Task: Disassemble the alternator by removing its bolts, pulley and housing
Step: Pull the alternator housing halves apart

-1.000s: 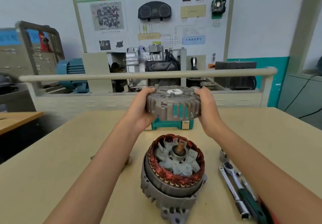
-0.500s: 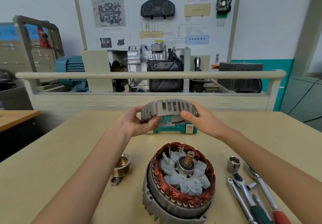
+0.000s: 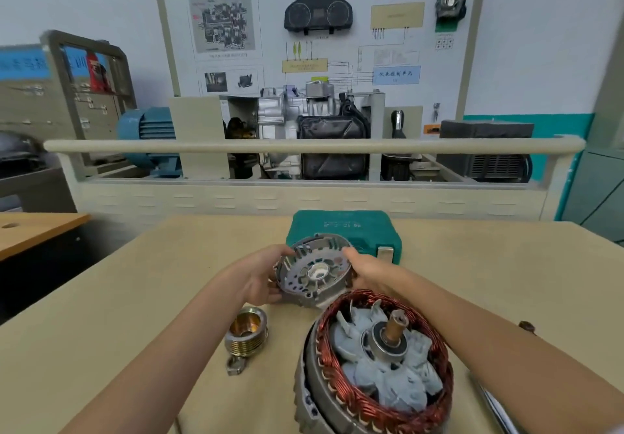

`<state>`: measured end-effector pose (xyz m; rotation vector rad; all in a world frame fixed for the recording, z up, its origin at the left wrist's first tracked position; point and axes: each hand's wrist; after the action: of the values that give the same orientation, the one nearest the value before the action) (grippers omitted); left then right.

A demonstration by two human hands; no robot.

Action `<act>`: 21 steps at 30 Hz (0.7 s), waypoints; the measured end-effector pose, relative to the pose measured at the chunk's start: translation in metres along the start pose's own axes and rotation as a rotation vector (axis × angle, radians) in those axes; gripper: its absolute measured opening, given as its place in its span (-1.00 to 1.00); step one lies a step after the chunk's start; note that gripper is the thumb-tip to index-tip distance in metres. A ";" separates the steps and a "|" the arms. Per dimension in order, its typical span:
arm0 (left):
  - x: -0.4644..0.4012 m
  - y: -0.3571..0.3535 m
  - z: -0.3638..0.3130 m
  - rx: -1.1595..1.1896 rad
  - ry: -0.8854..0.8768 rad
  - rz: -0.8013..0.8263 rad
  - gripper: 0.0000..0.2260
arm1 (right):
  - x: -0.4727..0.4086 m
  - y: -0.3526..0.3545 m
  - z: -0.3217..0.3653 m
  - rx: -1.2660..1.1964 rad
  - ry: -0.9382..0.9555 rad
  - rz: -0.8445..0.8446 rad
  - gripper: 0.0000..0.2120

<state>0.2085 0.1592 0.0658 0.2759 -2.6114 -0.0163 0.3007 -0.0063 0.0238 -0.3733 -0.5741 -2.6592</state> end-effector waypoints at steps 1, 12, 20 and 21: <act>-0.001 -0.001 0.001 0.003 -0.007 -0.011 -0.66 | 0.001 -0.002 0.000 0.047 -0.026 0.015 -0.43; 0.049 -0.023 0.046 -0.040 -0.395 0.076 -0.73 | 0.065 0.024 -0.016 0.126 0.116 -0.017 -0.54; 0.063 -0.022 0.072 -0.457 -0.752 0.553 -0.22 | 0.142 0.027 -0.075 -0.179 0.317 0.016 -0.29; 0.066 -0.014 0.072 -0.526 -0.738 0.617 -0.02 | 0.151 0.028 -0.083 -0.144 0.343 0.049 -0.18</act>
<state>0.1198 0.1295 0.0347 -0.8732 -3.1353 -0.6902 0.1640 -0.1144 0.0109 0.0318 -0.2645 -2.6400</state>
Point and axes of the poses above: each hand's wrist, its own x-axis away from the middle knuckle, its own y-axis out of the back of the hand, z = x × y
